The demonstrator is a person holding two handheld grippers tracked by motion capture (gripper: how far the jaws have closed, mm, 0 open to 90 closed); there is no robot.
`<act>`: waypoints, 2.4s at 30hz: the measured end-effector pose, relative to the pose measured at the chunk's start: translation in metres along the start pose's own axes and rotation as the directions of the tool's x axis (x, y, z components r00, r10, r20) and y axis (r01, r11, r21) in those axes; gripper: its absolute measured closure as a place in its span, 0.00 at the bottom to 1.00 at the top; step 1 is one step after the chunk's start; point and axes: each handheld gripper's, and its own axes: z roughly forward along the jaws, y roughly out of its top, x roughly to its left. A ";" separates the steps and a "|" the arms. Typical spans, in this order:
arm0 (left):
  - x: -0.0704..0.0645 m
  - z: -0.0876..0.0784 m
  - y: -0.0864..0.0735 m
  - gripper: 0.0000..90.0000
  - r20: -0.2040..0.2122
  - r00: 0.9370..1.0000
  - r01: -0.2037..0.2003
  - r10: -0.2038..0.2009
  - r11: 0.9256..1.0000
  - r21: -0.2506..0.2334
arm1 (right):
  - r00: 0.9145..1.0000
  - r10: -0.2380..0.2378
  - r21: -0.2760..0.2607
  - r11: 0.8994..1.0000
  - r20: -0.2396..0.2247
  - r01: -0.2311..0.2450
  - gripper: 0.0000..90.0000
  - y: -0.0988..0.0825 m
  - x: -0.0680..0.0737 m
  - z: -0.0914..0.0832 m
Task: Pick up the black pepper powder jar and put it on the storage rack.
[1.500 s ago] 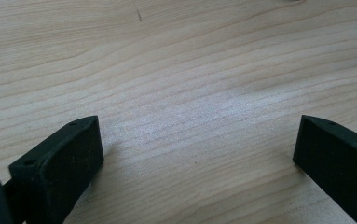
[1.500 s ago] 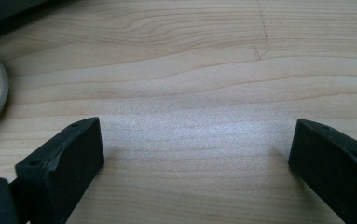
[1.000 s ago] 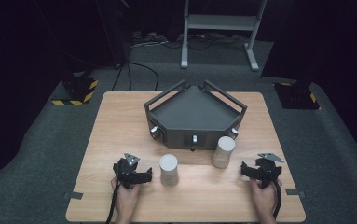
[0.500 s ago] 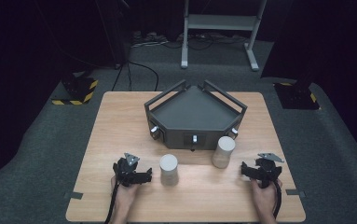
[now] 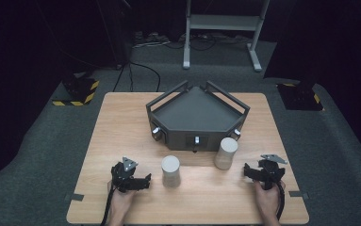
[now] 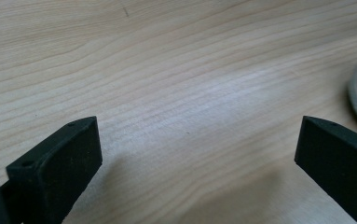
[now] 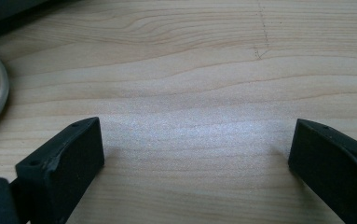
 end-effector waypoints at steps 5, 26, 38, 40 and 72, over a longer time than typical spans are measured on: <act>-0.001 -0.012 0.005 0.01 0.036 0.999 -0.021 0.020 1.000 0.022 | 1.000 0.000 0.000 1.000 0.000 0.000 0.03 0.000 0.000 0.000; -0.019 -0.040 0.009 0.02 0.203 0.978 -0.066 0.051 0.996 0.065 | 1.000 0.000 0.000 1.000 0.000 0.000 0.03 0.000 0.000 0.000; -0.039 -0.026 0.000 0.03 0.231 0.970 -0.087 0.074 0.995 0.045 | 1.000 0.000 0.000 1.000 0.000 0.000 0.04 0.000 0.000 0.000; -0.042 -0.022 -0.001 0.03 0.235 0.969 -0.087 0.075 0.995 0.042 | 1.000 0.001 -0.001 1.000 0.002 -0.001 0.04 0.000 0.001 0.000; -0.072 0.007 -0.006 0.21 0.236 0.971 -0.005 0.033 0.993 -0.117 | 1.000 -0.002 0.000 1.000 -0.001 0.002 0.04 -0.001 0.002 -0.001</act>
